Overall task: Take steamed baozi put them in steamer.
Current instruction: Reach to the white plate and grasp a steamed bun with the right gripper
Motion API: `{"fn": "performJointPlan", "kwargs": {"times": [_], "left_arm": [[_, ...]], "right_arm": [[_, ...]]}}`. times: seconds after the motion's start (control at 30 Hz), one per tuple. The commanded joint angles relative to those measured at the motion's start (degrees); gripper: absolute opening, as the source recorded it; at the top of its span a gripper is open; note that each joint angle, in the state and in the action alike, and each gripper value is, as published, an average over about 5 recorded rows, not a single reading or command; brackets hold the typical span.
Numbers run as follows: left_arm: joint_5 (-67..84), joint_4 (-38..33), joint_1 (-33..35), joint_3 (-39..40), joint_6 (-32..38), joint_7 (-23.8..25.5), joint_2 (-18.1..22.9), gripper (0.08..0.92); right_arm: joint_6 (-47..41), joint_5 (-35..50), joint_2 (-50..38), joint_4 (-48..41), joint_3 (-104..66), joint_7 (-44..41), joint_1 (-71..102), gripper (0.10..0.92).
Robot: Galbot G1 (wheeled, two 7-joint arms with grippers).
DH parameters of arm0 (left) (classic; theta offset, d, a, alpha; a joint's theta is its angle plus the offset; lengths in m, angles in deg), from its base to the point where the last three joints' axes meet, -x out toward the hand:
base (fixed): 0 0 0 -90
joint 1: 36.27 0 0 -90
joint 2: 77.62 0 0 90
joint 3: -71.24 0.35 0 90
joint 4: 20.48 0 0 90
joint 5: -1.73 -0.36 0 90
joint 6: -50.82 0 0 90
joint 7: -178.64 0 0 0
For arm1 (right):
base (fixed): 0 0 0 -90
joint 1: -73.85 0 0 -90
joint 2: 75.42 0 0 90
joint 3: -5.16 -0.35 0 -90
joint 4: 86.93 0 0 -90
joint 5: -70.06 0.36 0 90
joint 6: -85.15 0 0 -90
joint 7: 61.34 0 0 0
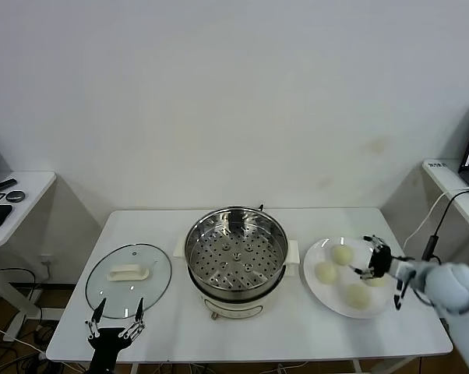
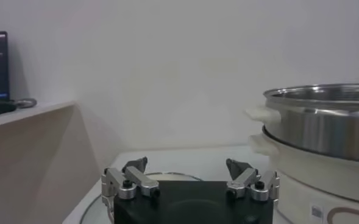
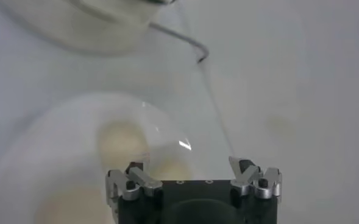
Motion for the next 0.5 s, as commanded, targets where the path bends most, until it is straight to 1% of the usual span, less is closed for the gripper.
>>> {"fn": "performJointPlan", "kwargs": {"times": [0.03, 0.23, 0.33, 0.5], "left_arm": [[-1.0, -0.6, 0.8, -0.7, 0.8, 0.2, 0.6, 0.823], [-1.0, -0.6, 0.8, -1.8, 0.5, 0.2, 0.8, 0.823], [-1.0, -0.3, 0.6, -2.1, 0.5, 0.1, 0.8, 0.823], [-0.9, -0.1, 0.4, -2.7, 0.6, 0.2, 0.6, 0.823]], "right_arm": [[3.2, -9.8, -3.7, -17.3, 26.3, -17.0, -31.8, 0.823], [4.8, -10.7, 2.4, -26.3, 37.0, -21.2, -40.7, 0.823], [4.9, -10.9, 5.3, -29.8, 39.4, -21.1, -42.5, 0.823], [4.2, -10.6, 8.4, -33.3, 41.9, -19.9, -43.9, 0.823]]}}
